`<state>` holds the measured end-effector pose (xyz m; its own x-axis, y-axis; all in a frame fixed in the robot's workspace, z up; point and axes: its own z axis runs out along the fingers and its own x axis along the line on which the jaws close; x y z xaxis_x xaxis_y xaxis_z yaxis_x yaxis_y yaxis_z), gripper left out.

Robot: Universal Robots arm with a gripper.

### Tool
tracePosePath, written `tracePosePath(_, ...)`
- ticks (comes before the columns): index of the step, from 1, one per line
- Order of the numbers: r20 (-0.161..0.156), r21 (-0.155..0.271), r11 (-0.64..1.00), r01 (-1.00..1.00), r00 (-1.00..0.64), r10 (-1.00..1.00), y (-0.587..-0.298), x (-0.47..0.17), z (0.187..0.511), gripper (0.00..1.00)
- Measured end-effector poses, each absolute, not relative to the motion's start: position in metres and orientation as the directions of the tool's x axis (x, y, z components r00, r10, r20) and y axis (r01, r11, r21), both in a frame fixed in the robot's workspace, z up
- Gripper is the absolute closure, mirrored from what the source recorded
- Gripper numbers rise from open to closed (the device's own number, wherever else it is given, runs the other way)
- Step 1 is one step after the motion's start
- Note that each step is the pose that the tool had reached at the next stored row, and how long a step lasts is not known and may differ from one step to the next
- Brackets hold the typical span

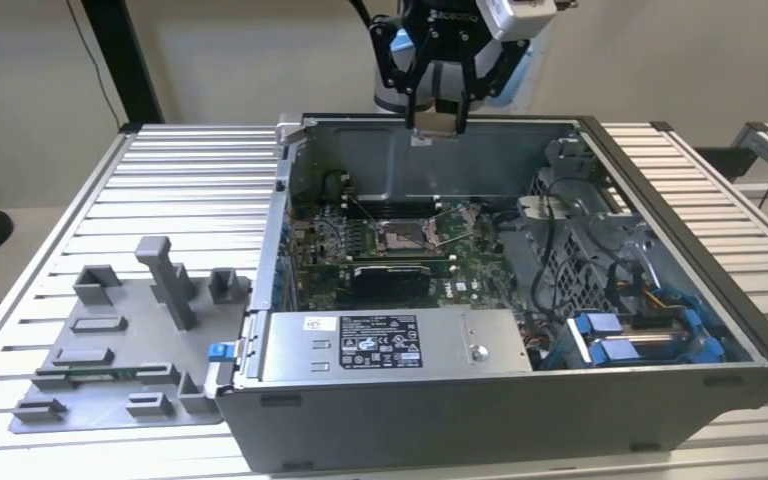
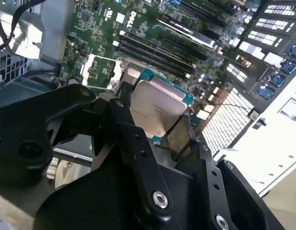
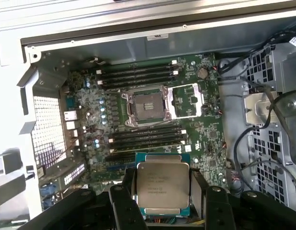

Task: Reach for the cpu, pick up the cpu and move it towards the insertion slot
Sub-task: 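Pick up the cpu and move it towards the insertion slot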

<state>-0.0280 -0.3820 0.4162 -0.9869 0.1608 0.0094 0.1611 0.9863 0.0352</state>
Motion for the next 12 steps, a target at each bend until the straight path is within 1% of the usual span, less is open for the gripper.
tracePosePath(12, 0.009, 0.035, 0.985, 0.166, -0.986, 0.166, -0.349, -0.028, 0.410, 1.00)
